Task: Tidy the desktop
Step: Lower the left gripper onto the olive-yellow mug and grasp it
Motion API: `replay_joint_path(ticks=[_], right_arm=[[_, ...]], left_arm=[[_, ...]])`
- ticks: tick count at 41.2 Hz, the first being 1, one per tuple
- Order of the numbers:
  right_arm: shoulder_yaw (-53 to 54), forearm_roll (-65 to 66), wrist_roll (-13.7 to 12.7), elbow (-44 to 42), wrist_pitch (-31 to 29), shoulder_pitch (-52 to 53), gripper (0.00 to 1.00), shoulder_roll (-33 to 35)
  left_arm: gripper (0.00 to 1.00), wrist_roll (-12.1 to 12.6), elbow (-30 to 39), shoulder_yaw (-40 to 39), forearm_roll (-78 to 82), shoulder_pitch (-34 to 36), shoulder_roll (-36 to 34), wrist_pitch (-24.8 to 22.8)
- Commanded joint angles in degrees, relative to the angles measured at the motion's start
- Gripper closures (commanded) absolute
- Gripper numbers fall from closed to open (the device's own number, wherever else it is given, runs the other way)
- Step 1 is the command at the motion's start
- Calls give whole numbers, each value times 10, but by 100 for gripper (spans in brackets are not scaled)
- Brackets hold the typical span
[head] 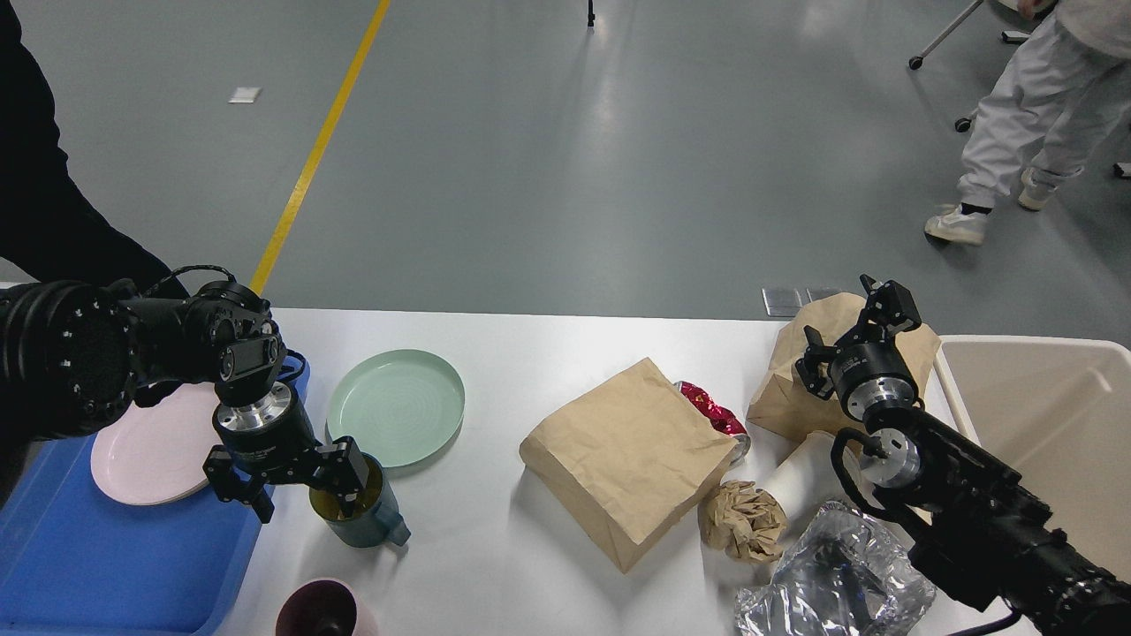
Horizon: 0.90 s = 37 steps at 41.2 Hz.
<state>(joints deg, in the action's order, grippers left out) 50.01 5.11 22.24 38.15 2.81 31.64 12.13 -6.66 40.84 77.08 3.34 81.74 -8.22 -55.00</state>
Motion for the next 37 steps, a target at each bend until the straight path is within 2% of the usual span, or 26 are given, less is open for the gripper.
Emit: replay_joint_path(ticks=[1,5,9,18,31,34,37], right_arm=[[0,0,0,0,0,0,0,0],[0,1,0,0,0,0,0,0],[0,1,0,0,0,0,0,0],[0,1,0,1,0,0,0,0],[0,0,0,1,0,0,0,0],[0,0,0,1,0,0,0,0],[0,1,0,0,0,0,0,0]], left_arm=[[11,0,-1,0,-1,0,-1,0],[18,0,-1,0,-1,0,-2,0],[32,1,-2,1,-1,0,-3,0],[58,0,-11,1,-1,0,-4,0],[66,-1,-19,0,-3,-3,-5,0],[73,-2,-19,0,-4,-5,-5,0],[85,-2,-18,0,-4,-6,-5,0]])
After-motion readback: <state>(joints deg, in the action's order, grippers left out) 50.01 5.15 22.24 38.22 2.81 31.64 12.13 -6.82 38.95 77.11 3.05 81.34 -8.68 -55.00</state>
